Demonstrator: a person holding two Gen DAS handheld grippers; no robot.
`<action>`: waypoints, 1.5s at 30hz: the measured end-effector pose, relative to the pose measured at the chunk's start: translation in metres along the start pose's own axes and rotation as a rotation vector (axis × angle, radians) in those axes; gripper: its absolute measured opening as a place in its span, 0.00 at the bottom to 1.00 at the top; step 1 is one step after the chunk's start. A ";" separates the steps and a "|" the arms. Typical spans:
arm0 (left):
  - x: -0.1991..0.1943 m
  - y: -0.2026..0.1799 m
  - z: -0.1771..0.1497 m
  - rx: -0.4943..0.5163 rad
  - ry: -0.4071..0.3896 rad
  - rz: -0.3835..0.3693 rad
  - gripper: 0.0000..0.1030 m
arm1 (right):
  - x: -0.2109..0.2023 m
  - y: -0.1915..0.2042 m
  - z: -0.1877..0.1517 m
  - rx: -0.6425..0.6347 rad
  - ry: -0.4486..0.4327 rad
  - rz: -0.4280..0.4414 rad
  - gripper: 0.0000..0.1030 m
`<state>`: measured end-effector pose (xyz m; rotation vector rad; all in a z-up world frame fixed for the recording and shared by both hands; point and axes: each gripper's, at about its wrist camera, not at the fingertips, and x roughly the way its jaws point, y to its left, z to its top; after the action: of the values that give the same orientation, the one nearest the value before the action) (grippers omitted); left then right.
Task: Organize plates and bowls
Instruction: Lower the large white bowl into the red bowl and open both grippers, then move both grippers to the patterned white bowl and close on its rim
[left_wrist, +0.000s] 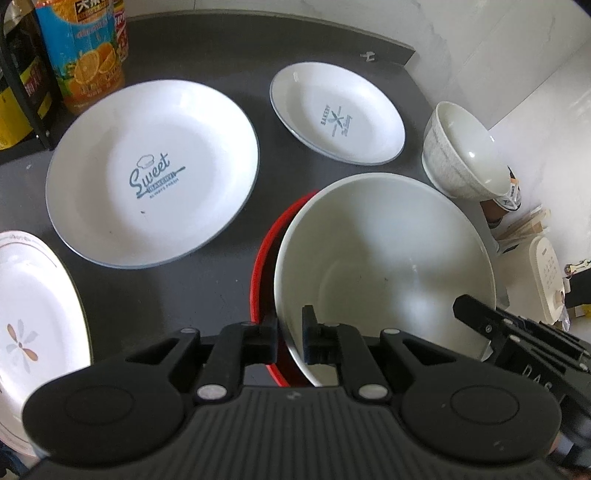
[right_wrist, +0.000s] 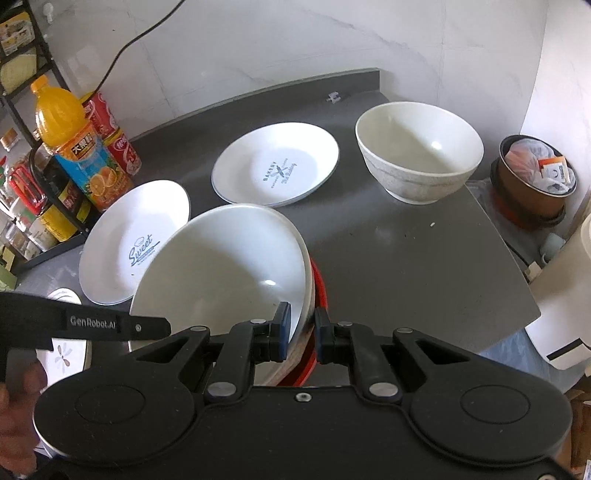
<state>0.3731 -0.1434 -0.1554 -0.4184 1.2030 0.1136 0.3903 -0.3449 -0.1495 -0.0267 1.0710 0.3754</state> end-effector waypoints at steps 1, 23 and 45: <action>0.001 0.000 0.000 0.003 0.004 0.001 0.09 | 0.001 0.000 0.001 0.001 0.001 -0.004 0.12; -0.046 0.009 0.010 0.002 -0.076 0.006 0.47 | 0.009 0.004 0.008 0.069 0.004 0.002 0.18; -0.044 -0.049 0.047 0.089 -0.186 0.011 0.66 | -0.017 -0.069 0.033 0.188 -0.152 -0.061 0.53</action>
<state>0.4137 -0.1654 -0.0889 -0.3162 1.0229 0.1051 0.4328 -0.4074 -0.1292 0.1343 0.9485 0.2173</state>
